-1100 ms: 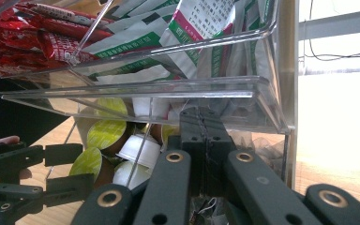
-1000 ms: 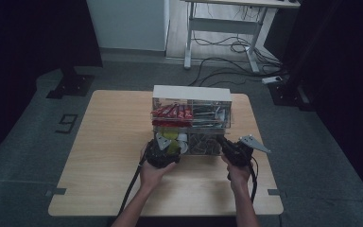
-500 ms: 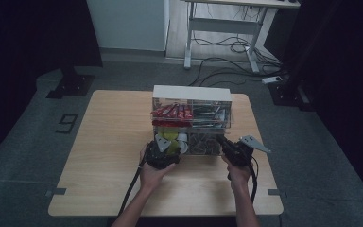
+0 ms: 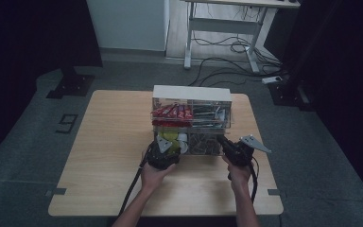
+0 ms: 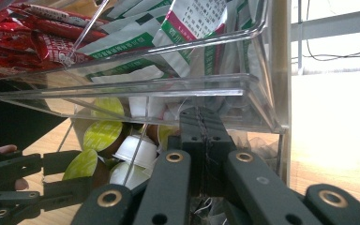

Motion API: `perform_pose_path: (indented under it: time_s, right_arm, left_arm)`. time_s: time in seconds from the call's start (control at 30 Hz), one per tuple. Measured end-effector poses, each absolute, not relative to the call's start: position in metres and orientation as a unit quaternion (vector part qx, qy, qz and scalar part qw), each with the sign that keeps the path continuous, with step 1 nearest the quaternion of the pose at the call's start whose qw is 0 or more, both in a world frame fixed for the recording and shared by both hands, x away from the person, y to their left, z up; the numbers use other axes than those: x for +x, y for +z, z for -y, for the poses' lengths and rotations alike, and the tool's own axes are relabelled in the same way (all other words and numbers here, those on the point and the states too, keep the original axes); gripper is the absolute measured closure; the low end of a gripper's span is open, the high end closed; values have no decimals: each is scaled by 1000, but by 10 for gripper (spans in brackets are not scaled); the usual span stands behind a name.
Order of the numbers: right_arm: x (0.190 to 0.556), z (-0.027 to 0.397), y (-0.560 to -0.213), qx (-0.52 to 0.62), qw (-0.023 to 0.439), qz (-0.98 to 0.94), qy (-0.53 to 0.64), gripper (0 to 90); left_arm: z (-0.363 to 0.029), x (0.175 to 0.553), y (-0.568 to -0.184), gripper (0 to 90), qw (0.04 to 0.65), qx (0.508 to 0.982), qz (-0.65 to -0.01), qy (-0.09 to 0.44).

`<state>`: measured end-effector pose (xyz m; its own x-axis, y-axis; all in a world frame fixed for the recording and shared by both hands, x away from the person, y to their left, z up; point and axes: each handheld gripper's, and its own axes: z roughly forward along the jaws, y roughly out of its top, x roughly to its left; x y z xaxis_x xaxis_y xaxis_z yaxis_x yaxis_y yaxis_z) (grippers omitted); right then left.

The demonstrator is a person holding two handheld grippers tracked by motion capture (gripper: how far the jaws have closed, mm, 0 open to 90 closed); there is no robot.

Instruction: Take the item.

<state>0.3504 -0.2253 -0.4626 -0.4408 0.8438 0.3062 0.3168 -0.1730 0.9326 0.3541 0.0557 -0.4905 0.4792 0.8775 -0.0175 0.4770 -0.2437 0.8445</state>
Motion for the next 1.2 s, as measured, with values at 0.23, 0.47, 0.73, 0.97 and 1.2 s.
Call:
perform_pose_path:
  time_s: [0.23, 0.47, 0.73, 0.97, 1.2]
  right_arm:
    - [350, 225, -463, 482, 223, -603, 595, 891]
    - [350, 225, -463, 482, 223, -603, 595, 891]
    - [350, 225, -463, 481, 223, -604, 595, 891]
    - [350, 226, -464, 481, 224, -605, 593, 891]
    - [350, 227, -464, 483, 220, -606, 593, 890]
  left_arm:
    - [-62, 343, -478, 383, 443, 744, -443, 234]
    - [-71, 339, -469, 383, 458, 737, -444, 222]
    - [-85, 330, -463, 383, 472, 729, -442, 223]
    - [-101, 323, -461, 383, 476, 721, -448, 232]
    - [-118, 317, -459, 383, 482, 709, -457, 237]
